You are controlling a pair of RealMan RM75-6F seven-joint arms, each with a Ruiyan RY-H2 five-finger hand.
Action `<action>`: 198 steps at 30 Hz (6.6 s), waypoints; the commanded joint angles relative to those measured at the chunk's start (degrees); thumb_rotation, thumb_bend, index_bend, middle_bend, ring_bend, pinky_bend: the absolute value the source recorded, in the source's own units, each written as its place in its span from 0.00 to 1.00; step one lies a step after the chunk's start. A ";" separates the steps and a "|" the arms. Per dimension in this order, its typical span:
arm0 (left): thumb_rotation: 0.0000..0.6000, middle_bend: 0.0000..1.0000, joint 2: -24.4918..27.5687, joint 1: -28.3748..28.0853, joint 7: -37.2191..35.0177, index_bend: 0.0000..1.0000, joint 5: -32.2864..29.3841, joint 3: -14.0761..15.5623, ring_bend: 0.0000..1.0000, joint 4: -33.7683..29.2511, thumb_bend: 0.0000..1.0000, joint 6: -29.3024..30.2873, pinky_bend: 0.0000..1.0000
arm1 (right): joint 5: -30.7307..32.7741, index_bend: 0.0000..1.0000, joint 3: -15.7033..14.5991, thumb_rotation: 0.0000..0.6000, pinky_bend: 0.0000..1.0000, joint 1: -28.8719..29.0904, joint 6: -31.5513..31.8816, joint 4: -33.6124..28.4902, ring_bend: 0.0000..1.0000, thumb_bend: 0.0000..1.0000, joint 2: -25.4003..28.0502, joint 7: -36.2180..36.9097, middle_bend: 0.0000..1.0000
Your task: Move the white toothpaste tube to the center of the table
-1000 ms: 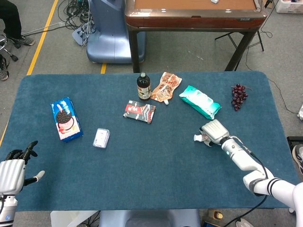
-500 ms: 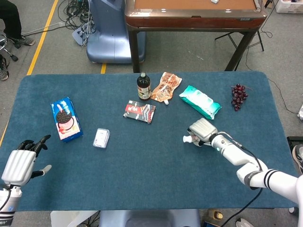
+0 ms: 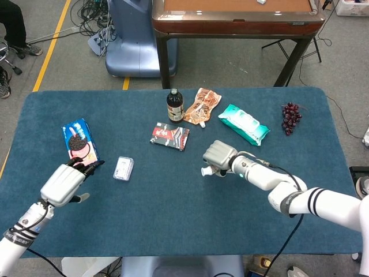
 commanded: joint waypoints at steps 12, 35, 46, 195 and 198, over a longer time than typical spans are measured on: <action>1.00 0.50 -2.07 -12.62 0.72 0.00 2.42 0.64 0.49 0.16 0.11 -14.57 0.23 | 16.13 0.86 -6.46 1.00 0.59 15.42 2.21 -3.95 0.74 0.94 -2.16 -11.37 0.76; 1.00 0.54 -7.80 -22.27 7.28 0.00 -4.47 0.42 0.52 -0.58 0.11 -24.37 0.23 | 35.10 0.87 -17.03 1.00 0.59 30.60 8.16 -0.30 0.75 0.97 -11.04 -16.09 0.77; 1.00 0.54 -9.51 -23.39 6.87 0.00 -6.71 1.40 0.52 0.50 0.11 -24.54 0.23 | 34.94 0.87 -17.58 1.00 0.59 30.98 8.49 0.60 0.76 0.97 -11.99 -14.25 0.77; 1.00 0.54 -15.98 -29.28 10.48 0.00 -18.66 6.60 0.51 5.74 0.11 -27.39 0.23 | 15.23 1.00 -6.99 1.00 0.60 21.37 5.06 2.62 0.97 0.99 -10.50 1.18 0.89; 1.00 0.54 -16.02 -29.30 10.60 0.00 -18.76 6.66 0.51 5.74 0.11 -27.38 0.23 | 14.79 1.00 -6.61 1.00 0.60 21.16 5.15 2.56 0.98 0.99 -10.38 1.50 0.89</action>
